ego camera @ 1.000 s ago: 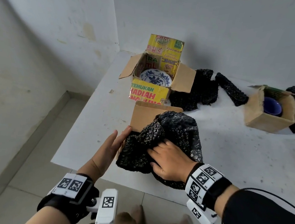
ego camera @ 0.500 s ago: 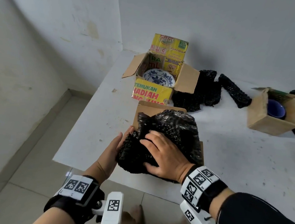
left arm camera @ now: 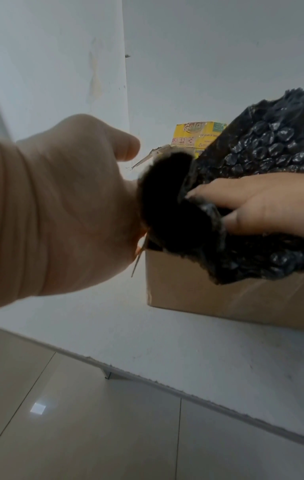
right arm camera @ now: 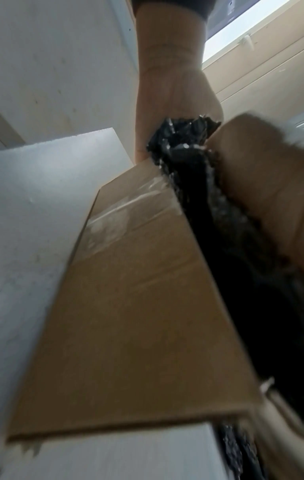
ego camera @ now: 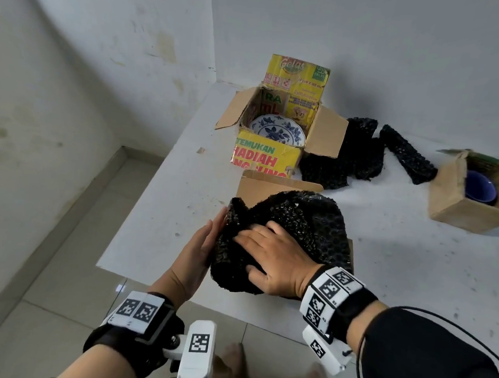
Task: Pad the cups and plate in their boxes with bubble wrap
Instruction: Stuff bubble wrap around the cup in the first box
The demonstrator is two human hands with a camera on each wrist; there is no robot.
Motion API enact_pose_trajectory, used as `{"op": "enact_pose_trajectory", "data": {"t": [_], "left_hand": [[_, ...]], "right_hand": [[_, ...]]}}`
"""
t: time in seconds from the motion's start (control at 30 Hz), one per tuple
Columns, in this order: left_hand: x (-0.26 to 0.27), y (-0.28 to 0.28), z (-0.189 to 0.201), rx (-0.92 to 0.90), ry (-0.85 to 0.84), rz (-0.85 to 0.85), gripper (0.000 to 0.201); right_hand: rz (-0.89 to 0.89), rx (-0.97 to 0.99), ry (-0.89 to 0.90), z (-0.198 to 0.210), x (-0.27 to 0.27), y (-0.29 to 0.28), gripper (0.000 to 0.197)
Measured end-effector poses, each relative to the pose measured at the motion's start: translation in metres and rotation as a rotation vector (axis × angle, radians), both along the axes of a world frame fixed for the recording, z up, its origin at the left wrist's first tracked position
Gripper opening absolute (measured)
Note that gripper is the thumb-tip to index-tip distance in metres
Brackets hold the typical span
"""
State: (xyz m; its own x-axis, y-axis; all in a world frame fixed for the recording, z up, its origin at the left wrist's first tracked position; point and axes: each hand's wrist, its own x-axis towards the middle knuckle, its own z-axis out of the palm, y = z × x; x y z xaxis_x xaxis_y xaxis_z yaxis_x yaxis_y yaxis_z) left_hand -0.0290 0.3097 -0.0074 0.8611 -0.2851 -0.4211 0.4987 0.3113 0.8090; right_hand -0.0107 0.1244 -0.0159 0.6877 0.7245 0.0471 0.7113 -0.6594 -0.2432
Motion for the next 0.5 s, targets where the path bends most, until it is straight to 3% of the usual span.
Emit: {"op": "enact_pose_trajectory", "data": {"t": [0.27,0.33,0.43,0.5], "left_hand": [[0.0,0.001,-0.005,0.069,-0.039,-0.005,0.045],[0.0,0.001,-0.002,0.088,-0.053,-0.01,0.047],[0.002,0.0,-0.003,0.248,-0.147,-0.043,0.061],[0.002,0.002,-0.003,0.244,-0.178,-0.056,0.075]], "right_hand": [[-0.031,-0.117,-0.009,0.003,0.008,0.029,0.05],[-0.014,-0.129,0.019,0.002,0.012,0.029,0.039],[-0.008,0.025,-0.037,-0.005,0.009,0.022,0.02],[0.005,0.213,-0.119,-0.013,0.002,0.02,0.02]]}}
